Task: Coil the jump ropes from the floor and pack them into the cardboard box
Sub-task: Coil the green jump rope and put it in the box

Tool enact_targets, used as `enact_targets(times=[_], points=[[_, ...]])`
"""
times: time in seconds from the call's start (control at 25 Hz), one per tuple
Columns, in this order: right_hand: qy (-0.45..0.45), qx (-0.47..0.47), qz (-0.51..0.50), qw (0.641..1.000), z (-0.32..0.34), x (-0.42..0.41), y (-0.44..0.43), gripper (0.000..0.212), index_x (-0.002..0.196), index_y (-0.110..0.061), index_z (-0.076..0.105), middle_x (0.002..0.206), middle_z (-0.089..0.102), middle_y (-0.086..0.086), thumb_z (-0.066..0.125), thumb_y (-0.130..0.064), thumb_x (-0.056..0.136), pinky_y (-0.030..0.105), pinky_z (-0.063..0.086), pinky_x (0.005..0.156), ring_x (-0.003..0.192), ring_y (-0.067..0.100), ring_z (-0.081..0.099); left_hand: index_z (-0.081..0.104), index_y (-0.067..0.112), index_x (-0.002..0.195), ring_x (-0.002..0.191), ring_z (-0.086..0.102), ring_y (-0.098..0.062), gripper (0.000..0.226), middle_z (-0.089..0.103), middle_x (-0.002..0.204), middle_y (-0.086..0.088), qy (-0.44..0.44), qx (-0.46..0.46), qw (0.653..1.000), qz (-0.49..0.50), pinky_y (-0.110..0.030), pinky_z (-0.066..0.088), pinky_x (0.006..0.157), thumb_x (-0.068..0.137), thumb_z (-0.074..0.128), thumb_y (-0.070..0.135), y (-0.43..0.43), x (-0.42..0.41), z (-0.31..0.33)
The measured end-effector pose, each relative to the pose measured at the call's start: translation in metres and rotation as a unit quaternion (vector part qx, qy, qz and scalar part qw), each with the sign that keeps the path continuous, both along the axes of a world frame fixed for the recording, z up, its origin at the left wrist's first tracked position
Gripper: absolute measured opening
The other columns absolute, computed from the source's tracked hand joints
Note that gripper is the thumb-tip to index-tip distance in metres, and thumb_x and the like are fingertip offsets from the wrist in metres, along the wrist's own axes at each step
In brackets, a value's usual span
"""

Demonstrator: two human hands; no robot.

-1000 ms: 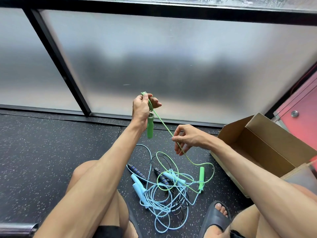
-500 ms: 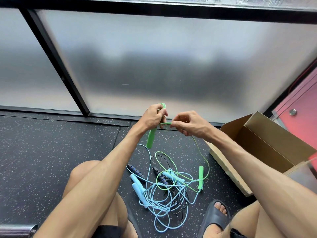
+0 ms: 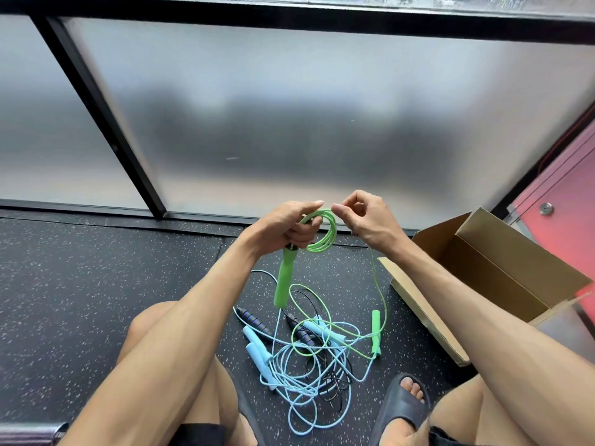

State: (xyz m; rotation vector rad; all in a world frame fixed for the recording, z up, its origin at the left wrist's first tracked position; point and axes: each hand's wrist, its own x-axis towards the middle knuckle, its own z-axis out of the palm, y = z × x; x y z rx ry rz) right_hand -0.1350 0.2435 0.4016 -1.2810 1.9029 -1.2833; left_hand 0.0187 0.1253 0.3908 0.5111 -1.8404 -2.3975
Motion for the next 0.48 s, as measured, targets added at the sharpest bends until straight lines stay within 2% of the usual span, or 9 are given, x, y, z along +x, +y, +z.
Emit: enact_targets(times=[0.12,0.2,0.32,0.48], points=[[-0.070,0.021,0.004,0.997,-0.004,0.002,-0.002,0.018,0.093,-0.003,0.051,0.068,0.061,0.014,0.058,-0.019,0.099,0.046,0.054,0.063,0.059,0.027,0.058,0.052,0.012,0.076,0.042,0.010,-0.010,0.039,0.013,0.049,0.007,0.063,0.106,0.992,0.008,-0.028,0.011,0.049,0.105,0.032,0.029,-0.002,0.002,0.003],[-0.094,0.067,0.021,0.993,-0.010,0.004,-0.001,0.011,0.100,-0.004,0.045,0.072,0.064,0.019,0.048,-0.014,0.103,0.055,0.056,0.069,0.064,0.033,0.064,0.052,0.010,0.082,0.043,0.013,-0.009,0.036,0.015,0.051,0.007,0.120,0.171,0.977,0.033,-0.026,0.015,0.050,0.105,0.031,0.027,-0.005,0.003,0.005],[-0.112,0.170,0.062,0.977,-0.020,0.009,0.003,0.009,0.106,-0.005,0.039,0.075,0.069,0.018,0.041,-0.014,0.105,0.055,0.057,0.074,0.068,0.034,0.069,0.052,0.008,0.090,0.049,0.018,-0.010,0.033,0.025,0.056,0.007,0.186,0.222,0.952,0.098,-0.025,0.026,0.054,0.106,0.029,0.025,-0.009,0.002,0.010],[-0.070,0.263,0.092,0.958,-0.022,0.016,0.011,0.010,0.107,-0.004,0.041,0.086,0.072,0.022,0.045,-0.013,0.104,0.055,0.059,0.076,0.070,0.030,0.070,0.053,0.008,0.094,0.049,0.030,-0.010,0.034,0.036,0.058,0.004,0.201,0.217,0.920,0.257,-0.026,0.036,0.058,0.107,0.027,0.025,-0.016,-0.002,0.006]])
